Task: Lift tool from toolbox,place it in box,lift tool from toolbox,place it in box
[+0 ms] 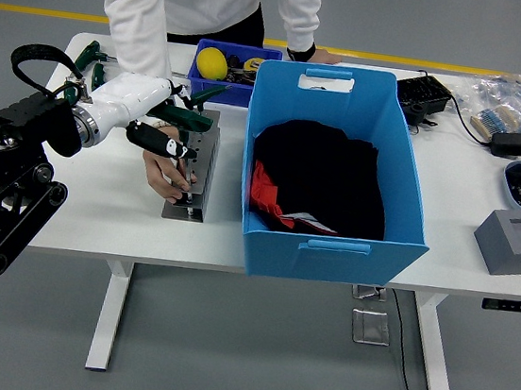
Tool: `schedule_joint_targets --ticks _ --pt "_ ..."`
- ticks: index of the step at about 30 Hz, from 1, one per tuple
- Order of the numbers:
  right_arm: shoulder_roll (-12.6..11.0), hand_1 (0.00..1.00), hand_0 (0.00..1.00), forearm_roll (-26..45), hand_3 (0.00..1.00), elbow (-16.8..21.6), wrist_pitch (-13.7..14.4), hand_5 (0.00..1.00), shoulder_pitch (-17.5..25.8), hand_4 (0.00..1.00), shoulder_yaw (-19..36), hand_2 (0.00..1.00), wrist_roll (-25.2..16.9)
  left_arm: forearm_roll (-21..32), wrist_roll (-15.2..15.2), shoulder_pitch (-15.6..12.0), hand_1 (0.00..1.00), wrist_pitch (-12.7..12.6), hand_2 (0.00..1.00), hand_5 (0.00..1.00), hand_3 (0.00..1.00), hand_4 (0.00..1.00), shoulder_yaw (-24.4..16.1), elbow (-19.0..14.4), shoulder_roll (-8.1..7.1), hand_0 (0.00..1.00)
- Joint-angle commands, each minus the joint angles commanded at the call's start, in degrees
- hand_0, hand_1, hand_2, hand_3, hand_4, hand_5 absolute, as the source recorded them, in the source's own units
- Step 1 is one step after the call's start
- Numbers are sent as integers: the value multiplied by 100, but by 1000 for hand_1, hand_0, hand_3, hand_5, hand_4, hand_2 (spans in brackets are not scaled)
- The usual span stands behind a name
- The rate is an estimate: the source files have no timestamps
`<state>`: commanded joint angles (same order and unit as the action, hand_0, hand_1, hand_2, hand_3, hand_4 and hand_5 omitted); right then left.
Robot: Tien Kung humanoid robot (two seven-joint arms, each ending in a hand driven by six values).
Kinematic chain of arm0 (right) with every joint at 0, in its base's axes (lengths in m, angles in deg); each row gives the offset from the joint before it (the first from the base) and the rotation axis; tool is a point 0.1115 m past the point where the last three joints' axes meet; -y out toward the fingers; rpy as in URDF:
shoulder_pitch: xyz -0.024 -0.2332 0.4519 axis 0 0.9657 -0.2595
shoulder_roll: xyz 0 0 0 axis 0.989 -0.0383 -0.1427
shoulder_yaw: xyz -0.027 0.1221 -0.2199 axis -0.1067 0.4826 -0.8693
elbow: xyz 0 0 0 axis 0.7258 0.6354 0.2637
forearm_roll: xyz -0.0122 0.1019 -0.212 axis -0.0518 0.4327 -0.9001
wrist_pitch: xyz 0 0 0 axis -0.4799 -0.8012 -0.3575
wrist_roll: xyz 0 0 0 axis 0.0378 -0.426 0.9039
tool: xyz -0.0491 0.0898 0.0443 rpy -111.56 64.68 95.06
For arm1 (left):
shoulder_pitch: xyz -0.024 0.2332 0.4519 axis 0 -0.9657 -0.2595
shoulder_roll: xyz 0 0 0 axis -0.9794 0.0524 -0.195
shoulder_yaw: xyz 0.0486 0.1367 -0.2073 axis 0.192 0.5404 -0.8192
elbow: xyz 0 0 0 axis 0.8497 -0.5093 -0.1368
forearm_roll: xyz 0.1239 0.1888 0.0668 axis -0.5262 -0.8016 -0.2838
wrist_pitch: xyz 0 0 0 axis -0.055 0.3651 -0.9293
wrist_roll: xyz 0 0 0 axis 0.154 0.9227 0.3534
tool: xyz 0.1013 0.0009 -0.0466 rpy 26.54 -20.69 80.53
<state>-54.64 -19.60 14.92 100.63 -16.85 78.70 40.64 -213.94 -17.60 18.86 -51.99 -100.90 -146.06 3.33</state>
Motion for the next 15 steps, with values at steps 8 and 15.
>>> schedule_joint_targets --ticks 8,15 --pt "-11 623 629 13 535 0 4 576 -20 790 8 687 -1 0 82 134 439 86 393 607 540 998 118 90 -59 488" --pt "-16 623 628 -6 535 0 9 575 -22 790 28 687 3 0 130 174 344 52 306 632 453 998 155 208 -65 411"
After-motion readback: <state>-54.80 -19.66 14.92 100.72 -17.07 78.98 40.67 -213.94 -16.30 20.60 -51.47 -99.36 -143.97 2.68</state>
